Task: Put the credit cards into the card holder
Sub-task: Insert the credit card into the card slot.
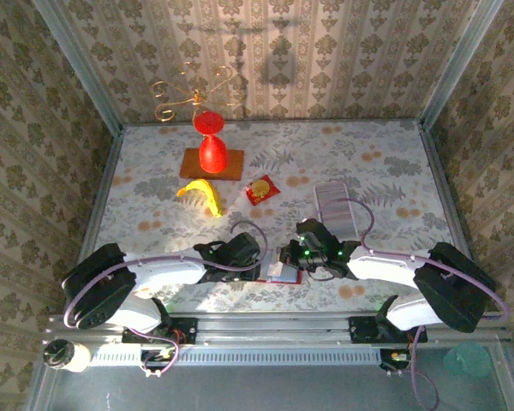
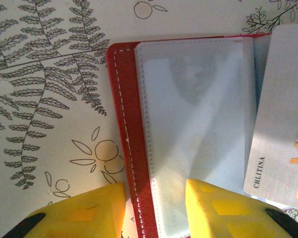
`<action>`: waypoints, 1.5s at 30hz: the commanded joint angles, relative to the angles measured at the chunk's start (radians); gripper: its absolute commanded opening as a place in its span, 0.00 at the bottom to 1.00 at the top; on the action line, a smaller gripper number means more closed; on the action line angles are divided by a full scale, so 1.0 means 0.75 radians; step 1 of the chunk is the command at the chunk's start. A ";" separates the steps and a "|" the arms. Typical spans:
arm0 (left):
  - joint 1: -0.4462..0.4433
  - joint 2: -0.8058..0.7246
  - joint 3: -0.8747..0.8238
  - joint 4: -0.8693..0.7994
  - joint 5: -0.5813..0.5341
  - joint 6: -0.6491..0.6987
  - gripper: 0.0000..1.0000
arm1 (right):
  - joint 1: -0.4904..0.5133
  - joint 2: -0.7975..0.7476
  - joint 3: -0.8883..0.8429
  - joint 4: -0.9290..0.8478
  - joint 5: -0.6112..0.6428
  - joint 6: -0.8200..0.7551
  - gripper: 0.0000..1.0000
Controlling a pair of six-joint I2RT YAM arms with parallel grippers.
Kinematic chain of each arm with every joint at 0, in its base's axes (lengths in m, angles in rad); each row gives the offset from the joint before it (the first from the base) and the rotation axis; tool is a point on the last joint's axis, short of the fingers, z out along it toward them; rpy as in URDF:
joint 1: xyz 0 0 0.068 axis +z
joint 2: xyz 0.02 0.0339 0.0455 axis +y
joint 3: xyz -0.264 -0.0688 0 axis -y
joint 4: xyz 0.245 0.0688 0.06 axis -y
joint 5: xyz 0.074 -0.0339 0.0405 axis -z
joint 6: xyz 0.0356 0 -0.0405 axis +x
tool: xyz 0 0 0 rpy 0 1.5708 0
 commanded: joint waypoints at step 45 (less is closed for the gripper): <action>-0.029 0.020 -0.053 0.022 0.065 -0.033 0.35 | 0.036 -0.004 -0.112 0.100 -0.029 0.034 0.00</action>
